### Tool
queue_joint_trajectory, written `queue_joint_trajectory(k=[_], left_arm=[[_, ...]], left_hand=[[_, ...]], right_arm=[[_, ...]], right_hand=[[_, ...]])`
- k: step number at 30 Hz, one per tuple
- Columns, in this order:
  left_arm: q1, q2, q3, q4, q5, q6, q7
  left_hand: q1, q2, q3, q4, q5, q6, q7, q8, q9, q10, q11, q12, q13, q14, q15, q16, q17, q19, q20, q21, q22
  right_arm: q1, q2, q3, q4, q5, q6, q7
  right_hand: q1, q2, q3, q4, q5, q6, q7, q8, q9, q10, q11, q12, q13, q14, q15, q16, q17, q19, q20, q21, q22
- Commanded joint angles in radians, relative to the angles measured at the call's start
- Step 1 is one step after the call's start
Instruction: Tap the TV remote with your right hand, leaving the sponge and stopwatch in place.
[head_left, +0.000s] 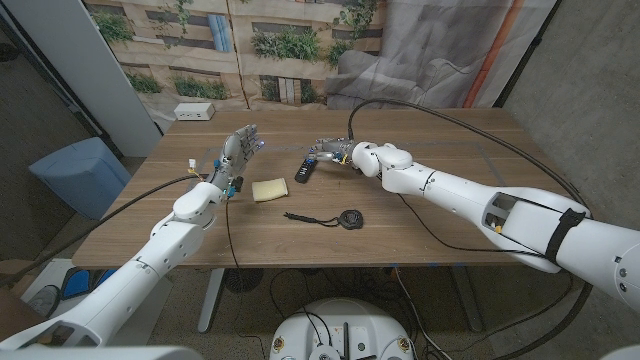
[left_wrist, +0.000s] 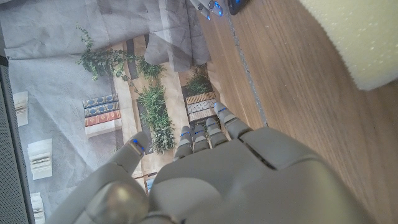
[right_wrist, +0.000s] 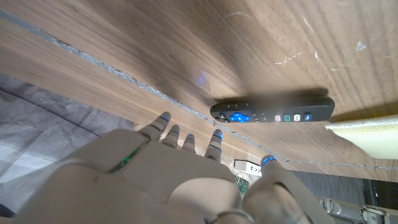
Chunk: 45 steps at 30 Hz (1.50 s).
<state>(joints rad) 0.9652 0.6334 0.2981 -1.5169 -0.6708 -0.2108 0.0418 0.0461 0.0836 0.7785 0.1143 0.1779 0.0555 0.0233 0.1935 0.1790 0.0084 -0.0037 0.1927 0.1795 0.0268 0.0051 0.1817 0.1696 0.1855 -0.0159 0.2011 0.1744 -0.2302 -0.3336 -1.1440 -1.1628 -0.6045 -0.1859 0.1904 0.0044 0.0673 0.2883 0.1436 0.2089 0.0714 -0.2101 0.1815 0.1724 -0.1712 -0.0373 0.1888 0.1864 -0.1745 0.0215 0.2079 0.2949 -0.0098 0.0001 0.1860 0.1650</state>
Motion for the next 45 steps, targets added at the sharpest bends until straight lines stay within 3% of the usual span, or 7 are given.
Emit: queue_joint_trajectory(k=[1, 45], left_arm=[[0.007, -0.003, 0.002, -0.006, 0.005, -0.009, 0.003], [-0.018, -0.015, 0.016, 0.021, 0.012, -0.016, -0.014]], left_hand=[[0.008, 0.103, 0.004, 0.001, 0.0, 0.005, -0.001, 0.0, 0.005, 0.01, -0.001, 0.0, 0.001, 0.01, 0.001, 0.001, 0.005, 0.011, 0.001, 0.004, 0.004], [0.008, 0.104, 0.005, 0.004, 0.0, 0.01, 0.0, 0.001, 0.005, 0.011, -0.004, -0.001, 0.001, 0.011, 0.001, 0.001, 0.005, 0.012, 0.001, 0.004, 0.004]], right_arm=[[-0.006, -0.003, -0.005, 0.002, 0.019, -0.015, 0.003], [0.01, 0.013, -0.027, 0.054, 0.031, -0.002, 0.004]], right_hand=[[-0.003, 0.037, -0.001, 0.005, 0.006, 0.002, 0.0, 0.003, 0.002, -0.037, 0.002, 0.006, -0.001, -0.063, 0.005, 0.008, 0.004, 0.005, 0.003, 0.008, 0.005], [-0.002, 0.036, -0.011, 0.01, 0.009, 0.017, 0.005, 0.005, 0.003, -0.036, 0.002, 0.003, -0.001, -0.074, 0.006, 0.007, 0.005, -0.006, 0.003, 0.001, 0.005]])
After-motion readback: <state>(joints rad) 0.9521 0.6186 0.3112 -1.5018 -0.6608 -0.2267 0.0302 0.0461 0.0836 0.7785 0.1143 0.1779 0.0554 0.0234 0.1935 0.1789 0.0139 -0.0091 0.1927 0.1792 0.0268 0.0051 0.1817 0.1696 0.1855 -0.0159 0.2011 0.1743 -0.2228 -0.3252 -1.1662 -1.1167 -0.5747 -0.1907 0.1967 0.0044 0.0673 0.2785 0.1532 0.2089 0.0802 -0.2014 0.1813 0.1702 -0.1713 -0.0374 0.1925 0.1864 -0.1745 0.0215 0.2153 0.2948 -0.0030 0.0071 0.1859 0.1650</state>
